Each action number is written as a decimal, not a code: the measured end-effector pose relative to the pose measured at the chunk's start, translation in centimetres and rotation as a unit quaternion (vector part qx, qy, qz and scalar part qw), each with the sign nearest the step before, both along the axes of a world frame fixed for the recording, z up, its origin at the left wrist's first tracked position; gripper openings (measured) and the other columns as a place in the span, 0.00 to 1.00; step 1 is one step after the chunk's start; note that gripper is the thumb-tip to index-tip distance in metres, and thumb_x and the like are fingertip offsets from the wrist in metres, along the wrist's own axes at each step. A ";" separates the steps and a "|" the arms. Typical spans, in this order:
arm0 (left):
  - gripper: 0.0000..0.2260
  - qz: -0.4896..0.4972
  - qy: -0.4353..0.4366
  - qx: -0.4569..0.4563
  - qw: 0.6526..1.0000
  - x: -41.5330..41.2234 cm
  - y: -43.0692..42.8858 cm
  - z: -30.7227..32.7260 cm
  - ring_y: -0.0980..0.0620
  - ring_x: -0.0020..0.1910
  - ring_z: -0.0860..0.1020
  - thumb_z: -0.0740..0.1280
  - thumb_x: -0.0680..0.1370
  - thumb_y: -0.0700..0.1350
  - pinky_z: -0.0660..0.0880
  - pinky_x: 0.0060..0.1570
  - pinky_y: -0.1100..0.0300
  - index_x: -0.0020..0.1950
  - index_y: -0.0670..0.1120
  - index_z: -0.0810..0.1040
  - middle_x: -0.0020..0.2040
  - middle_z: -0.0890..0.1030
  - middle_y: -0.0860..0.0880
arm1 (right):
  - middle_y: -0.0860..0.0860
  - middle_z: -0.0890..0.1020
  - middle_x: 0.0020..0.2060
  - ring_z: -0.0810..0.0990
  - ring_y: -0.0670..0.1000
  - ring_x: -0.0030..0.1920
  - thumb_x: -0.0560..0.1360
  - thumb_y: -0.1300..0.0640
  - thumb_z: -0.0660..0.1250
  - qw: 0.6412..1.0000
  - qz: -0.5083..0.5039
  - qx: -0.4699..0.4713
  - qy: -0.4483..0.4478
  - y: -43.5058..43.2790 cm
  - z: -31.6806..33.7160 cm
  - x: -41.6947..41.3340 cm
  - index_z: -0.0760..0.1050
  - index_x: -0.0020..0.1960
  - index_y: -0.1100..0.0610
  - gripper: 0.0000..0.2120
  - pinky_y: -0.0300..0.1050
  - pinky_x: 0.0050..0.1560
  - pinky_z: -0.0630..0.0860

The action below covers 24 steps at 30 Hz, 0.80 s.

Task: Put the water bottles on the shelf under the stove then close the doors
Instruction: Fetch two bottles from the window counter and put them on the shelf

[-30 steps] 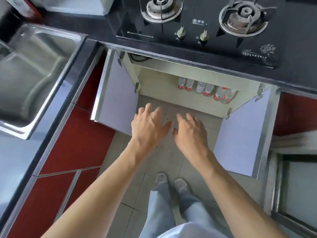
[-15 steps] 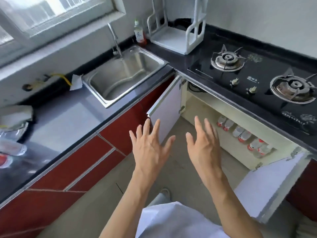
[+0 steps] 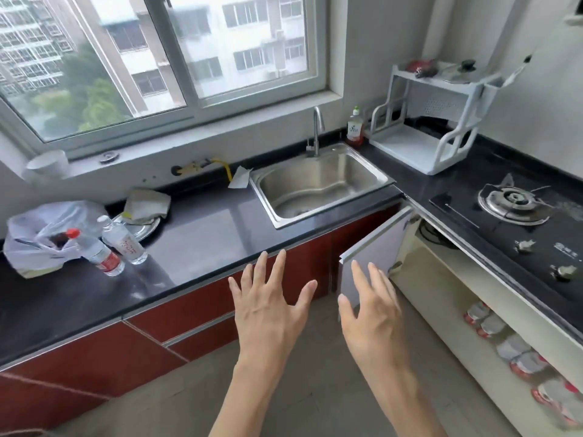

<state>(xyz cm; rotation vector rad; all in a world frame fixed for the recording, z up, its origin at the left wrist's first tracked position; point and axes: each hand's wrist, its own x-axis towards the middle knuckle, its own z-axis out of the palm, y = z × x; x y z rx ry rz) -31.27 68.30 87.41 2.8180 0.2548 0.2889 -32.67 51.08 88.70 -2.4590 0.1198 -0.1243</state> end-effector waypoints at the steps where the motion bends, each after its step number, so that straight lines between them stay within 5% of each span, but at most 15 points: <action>1: 0.40 0.005 0.001 -0.002 1.000 0.0 1.0 0.2 0.47 0.87 0.57 0.51 0.79 0.80 0.47 0.87 0.38 0.88 0.63 0.58 0.88 0.60 0.53 | 0.53 0.59 0.86 0.53 0.53 0.87 0.86 0.51 0.66 1.000 0.007 -0.001 0.000 0.9 0.3 0.2 0.59 0.87 0.48 0.32 0.50 0.86 0.53; 10: 0.41 0.073 -0.033 -0.028 0.996 0.9 13.2 3.6 0.48 0.79 0.68 0.52 0.78 0.80 0.62 0.83 0.49 0.87 0.62 0.62 0.83 0.69 0.52 | 0.53 0.62 0.85 0.56 0.53 0.86 0.85 0.50 0.66 0.999 0.048 -0.006 -0.014 12.6 3.0 3.4 0.59 0.87 0.49 0.33 0.51 0.85 0.56; 24: 0.40 0.117 -0.091 -0.004 0.989 1.9 33.3 6.5 0.43 0.77 0.71 0.57 0.78 0.78 0.66 0.80 0.38 0.84 0.57 0.69 0.81 0.73 0.49 | 0.53 0.60 0.86 0.54 0.51 0.86 0.87 0.48 0.64 0.990 0.133 -0.015 -0.050 31.5 6.1 6.4 0.55 0.88 0.47 0.32 0.46 0.85 0.54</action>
